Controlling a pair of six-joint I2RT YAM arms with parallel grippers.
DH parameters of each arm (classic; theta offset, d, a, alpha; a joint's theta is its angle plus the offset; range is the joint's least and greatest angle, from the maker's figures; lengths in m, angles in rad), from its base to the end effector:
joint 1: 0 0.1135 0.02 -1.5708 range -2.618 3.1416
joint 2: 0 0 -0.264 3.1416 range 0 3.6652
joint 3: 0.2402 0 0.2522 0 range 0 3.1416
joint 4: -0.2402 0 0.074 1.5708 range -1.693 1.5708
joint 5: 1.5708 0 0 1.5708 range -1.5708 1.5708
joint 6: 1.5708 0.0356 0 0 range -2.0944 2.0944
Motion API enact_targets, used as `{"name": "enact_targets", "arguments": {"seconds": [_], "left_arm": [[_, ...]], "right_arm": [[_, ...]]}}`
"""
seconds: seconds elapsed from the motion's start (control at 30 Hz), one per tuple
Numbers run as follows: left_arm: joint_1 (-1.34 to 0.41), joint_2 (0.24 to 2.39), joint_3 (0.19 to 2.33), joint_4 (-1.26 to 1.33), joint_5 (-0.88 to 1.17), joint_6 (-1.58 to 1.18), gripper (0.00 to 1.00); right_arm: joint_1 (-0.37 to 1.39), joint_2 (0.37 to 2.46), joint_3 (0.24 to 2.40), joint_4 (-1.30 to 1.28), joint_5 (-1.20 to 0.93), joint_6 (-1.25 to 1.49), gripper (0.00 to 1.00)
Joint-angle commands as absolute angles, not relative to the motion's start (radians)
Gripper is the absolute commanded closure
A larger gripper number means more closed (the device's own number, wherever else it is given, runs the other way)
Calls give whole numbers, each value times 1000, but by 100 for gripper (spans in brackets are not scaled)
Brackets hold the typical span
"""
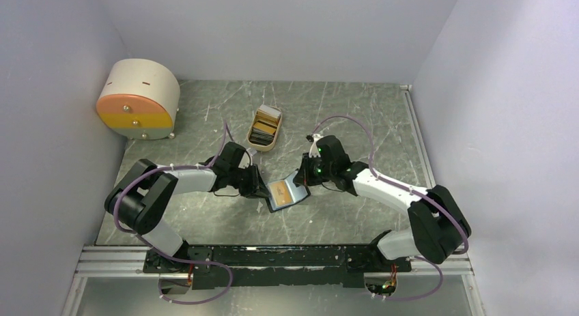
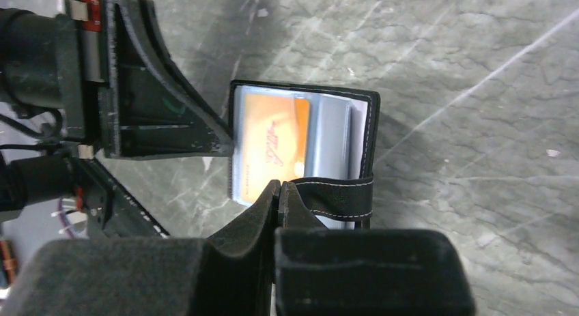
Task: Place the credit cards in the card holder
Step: Close the card holder at the center of the board.
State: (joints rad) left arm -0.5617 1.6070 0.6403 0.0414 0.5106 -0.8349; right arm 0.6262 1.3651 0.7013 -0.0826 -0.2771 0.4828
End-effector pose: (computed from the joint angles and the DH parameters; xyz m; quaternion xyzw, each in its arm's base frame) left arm 0.2288 -0.1645 0.1259 -0.0456 0.9200 -0.3807 0.0811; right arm 0.2175 0.1693 0.1948 -0.1202 0.9012 0.3165 0.2707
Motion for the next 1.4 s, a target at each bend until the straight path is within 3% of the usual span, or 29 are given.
{"name": "enact_targets", "arguments": {"seconds": [0.0,0.37,0.57,0.9,1.37], "left_arm": [[-554,1613,635,90,543,-838,78],[-515,1524,595,77,545,-853,76],[-446,1440,512,104,593,-888,63],[-446,1501,430,345,690,-988,43],[-460,1670,446,589,645,-1103,40]], "right_arm": [[633,1327,684,-7,-371,532,100],[650,1347,572,307,-584,737,100],[663,1409,532,503,-658,851,100],[611,1366,546,429,-611,821,100],[502,1279,469,370,-591,774,100]]}}
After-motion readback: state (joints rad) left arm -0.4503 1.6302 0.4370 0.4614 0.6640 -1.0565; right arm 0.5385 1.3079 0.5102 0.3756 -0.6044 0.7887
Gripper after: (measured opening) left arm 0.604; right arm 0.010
